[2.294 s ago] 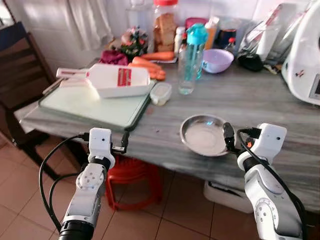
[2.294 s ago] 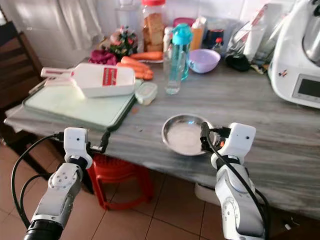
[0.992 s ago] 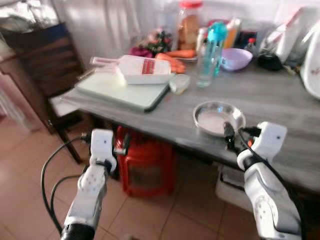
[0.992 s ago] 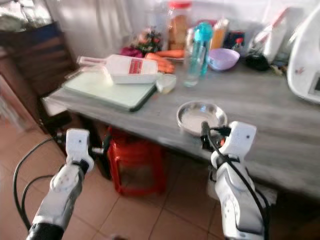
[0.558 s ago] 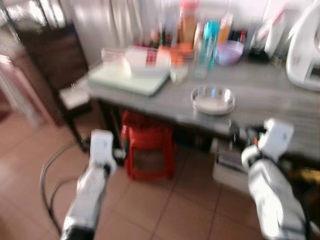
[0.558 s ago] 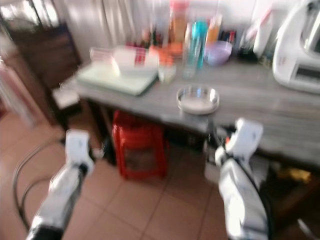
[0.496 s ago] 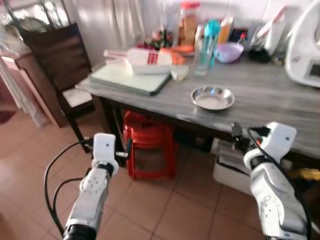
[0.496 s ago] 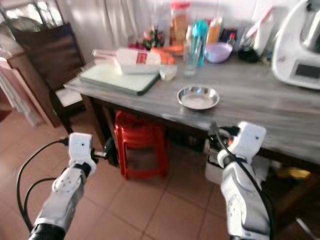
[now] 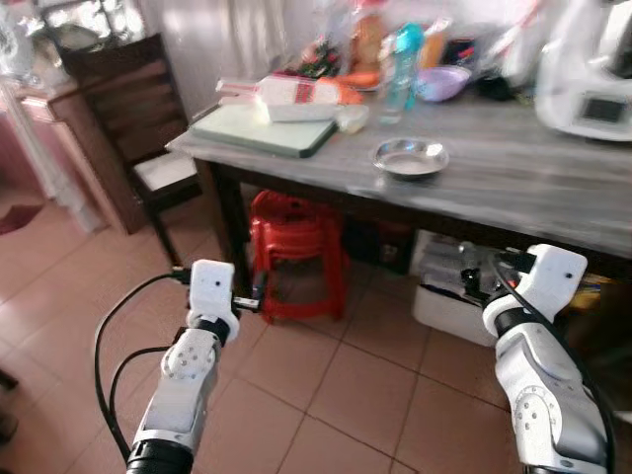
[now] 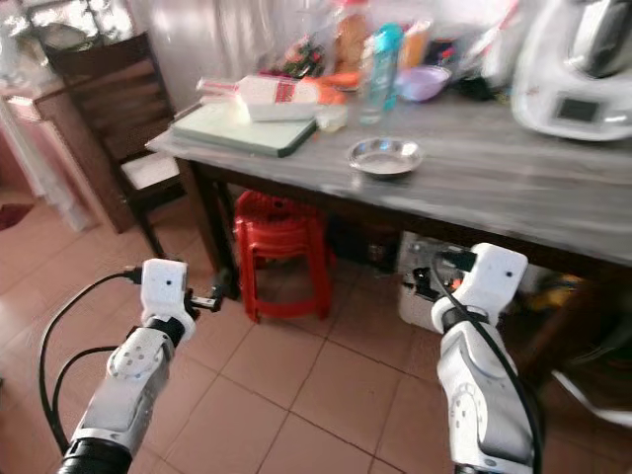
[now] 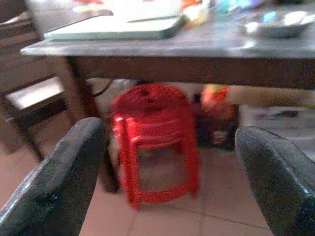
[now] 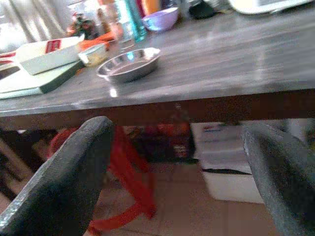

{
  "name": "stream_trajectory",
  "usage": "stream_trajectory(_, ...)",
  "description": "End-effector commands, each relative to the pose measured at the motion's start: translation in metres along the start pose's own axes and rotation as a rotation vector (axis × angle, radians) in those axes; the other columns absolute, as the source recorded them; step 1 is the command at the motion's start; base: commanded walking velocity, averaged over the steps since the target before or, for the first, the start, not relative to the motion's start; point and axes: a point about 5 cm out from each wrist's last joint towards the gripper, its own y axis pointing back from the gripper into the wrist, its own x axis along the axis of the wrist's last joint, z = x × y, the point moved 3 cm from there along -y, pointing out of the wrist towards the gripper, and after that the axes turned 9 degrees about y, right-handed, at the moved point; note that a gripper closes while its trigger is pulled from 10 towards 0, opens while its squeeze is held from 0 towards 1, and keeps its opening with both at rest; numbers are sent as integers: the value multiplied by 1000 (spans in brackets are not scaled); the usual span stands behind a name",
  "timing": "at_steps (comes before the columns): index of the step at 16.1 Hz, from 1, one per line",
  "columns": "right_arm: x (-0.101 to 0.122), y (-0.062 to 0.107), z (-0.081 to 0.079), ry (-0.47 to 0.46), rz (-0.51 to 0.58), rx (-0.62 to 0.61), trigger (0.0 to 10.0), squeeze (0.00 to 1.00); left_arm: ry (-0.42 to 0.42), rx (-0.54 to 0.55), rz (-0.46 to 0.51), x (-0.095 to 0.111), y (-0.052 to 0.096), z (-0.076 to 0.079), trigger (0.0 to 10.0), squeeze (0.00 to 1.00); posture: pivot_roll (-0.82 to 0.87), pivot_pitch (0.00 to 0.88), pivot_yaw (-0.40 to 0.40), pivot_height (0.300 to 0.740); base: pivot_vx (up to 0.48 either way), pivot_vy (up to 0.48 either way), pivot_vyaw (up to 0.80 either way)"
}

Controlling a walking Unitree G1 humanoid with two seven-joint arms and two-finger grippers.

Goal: Setting the table

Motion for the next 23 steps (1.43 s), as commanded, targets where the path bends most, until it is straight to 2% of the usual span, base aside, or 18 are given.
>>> stream_trajectory(1,3,0,-6,-6,7,12,10000,0,1,-10,13,5,1,-4,10000,0,-16,0,32,740,0,0,0)
stream_trajectory(3,3,-1,-6,-6,5,12,10000,0,23,-64,23,7,3,1,10000,0,-16,0,32,740,0,0,0)
stream_trajectory(4,3,-2,-5,-7,6,10,10000,0,4,-73,19,6,3,3,10000,0,-12,0,29,740,0,0,0)
stream_trajectory(6,4,-2,-5,-4,8,10,10000,0,19,-77,10,5,4,4,10000,0,-12,0,29,740,0,-120,0)
stream_trajectory(20,3,-4,-5,9,5,15,10000,0,37,-116,-3,3,5,9,10000,0,-13,0,23,740,0,-303,-63)
stream_trajectory(23,3,-3,-6,20,3,21,10000,0,38,-116,-5,2,6,8,10000,0,-13,0,23,740,0,-309,-633)
